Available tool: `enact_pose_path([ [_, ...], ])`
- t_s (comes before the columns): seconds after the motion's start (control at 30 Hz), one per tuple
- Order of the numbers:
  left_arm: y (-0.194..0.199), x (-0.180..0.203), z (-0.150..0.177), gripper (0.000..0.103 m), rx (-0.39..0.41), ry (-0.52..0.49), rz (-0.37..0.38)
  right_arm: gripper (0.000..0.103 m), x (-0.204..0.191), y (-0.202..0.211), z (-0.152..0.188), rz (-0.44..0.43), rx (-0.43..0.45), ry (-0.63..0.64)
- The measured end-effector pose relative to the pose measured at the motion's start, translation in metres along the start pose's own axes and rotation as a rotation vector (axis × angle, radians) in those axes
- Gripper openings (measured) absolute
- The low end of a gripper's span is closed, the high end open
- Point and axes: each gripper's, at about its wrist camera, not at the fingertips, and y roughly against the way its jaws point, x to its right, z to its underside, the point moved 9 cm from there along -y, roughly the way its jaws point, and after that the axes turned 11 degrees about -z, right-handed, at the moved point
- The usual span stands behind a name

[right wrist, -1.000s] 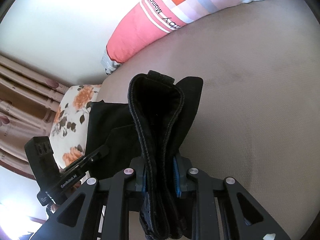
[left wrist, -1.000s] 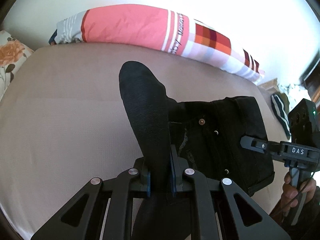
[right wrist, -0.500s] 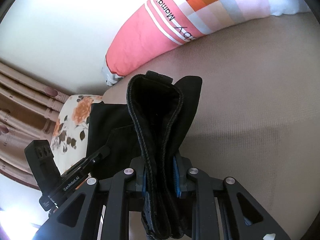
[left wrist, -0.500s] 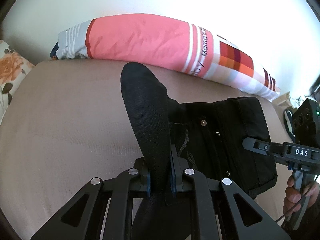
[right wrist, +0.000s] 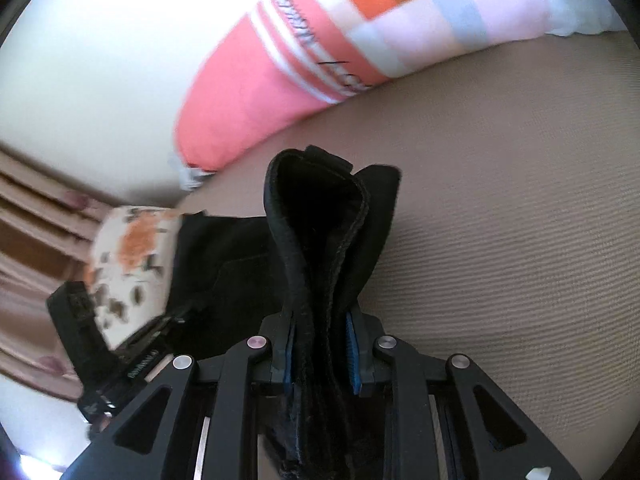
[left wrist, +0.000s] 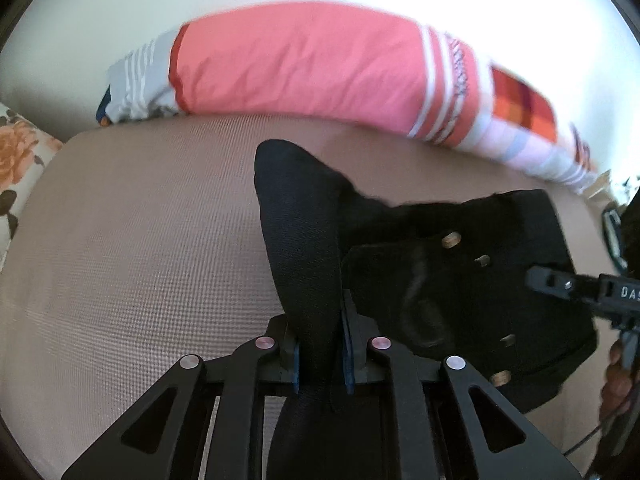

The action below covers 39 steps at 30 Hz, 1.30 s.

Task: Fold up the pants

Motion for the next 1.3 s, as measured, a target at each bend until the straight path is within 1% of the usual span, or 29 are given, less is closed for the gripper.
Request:
enact_pose_path([
  [0.03, -0.008, -0.003, 0.004, 0.026, -0.014, 0.011, 0.002, 0.029, 0.007, -0.004, 0.002, 0.045, -0.010, 0.015],
  [0.07, -0.013, -0.006, 0.007, 0.028, -0.021, 0.026, 0.007, 0.035, 0.012, -0.007, 0.005, 0.076, -0.015, 0.030],
  [0.1, -0.018, -0.008, 0.010, 0.034, -0.022, 0.034, 0.011, 0.037, 0.015, -0.009, 0.006, 0.100, -0.012, 0.049],
  [0.13, -0.022, -0.010, 0.011, 0.041, -0.015, 0.036, 0.004, 0.042, 0.016, -0.010, 0.007, 0.115, -0.009, 0.060],
  [0.17, -0.023, -0.012, 0.012, 0.045, -0.006, 0.037, -0.004, 0.045, 0.019, -0.010, 0.007, 0.130, -0.004, 0.068],
  [0.2, -0.023, -0.013, 0.012, 0.048, 0.001, 0.041, -0.010, 0.046, 0.020, -0.009, 0.006, 0.137, -0.002, 0.065],
  [0.27, -0.022, -0.015, 0.014, 0.051, 0.011, 0.042, -0.008, 0.046, 0.022, -0.009, 0.006, 0.141, -0.002, 0.052],
  [0.3, -0.022, -0.016, 0.016, 0.055, 0.011, 0.046, -0.014, 0.046, 0.023, -0.008, 0.007, 0.146, -0.004, 0.054],
  [0.37, -0.020, -0.019, 0.020, 0.058, 0.002, 0.060, -0.020, 0.047, 0.020, -0.005, 0.012, 0.171, -0.011, 0.071],
  [0.43, -0.015, -0.022, 0.029, 0.065, -0.014, 0.076, -0.026, 0.050, 0.019, -0.002, 0.018, 0.205, -0.018, 0.090],
  [0.47, -0.012, -0.024, 0.033, 0.067, -0.020, 0.085, -0.029, 0.051, 0.020, 0.000, 0.020, 0.214, -0.020, 0.093],
  [0.53, -0.004, -0.028, 0.044, 0.067, -0.036, 0.107, -0.033, 0.053, 0.020, 0.006, 0.027, 0.220, -0.016, 0.081],
  [0.6, 0.007, -0.032, 0.054, 0.067, -0.036, 0.113, -0.075, 0.054, 0.020, 0.014, 0.033, 0.221, -0.007, 0.073],
  [0.73, 0.035, -0.035, 0.073, 0.067, -0.002, 0.088, -0.137, 0.057, 0.010, 0.033, 0.045, 0.227, 0.031, 0.088],
  [0.8, 0.053, -0.036, 0.084, 0.067, 0.009, 0.089, -0.159, 0.062, 0.002, 0.044, 0.054, 0.249, 0.056, 0.116],
  [0.9, 0.076, -0.036, 0.098, 0.067, 0.029, 0.092, -0.193, 0.063, -0.008, 0.059, 0.071, 0.292, 0.081, 0.166],
  [0.97, 0.092, -0.036, 0.107, 0.067, 0.046, 0.102, -0.235, 0.063, -0.016, 0.065, 0.086, 0.303, 0.083, 0.204],
  [1.07, 0.114, -0.034, 0.120, 0.067, 0.072, 0.120, -0.266, 0.063, -0.028, 0.076, 0.109, 0.315, 0.102, 0.252],
  [1.2, 0.139, -0.029, 0.137, 0.067, 0.112, 0.117, -0.325, 0.069, -0.046, 0.091, 0.129, 0.335, 0.152, 0.316],
  [1.3, 0.155, -0.023, 0.149, 0.067, 0.127, 0.128, -0.312, 0.071, -0.061, 0.098, 0.140, 0.332, 0.183, 0.353],
])
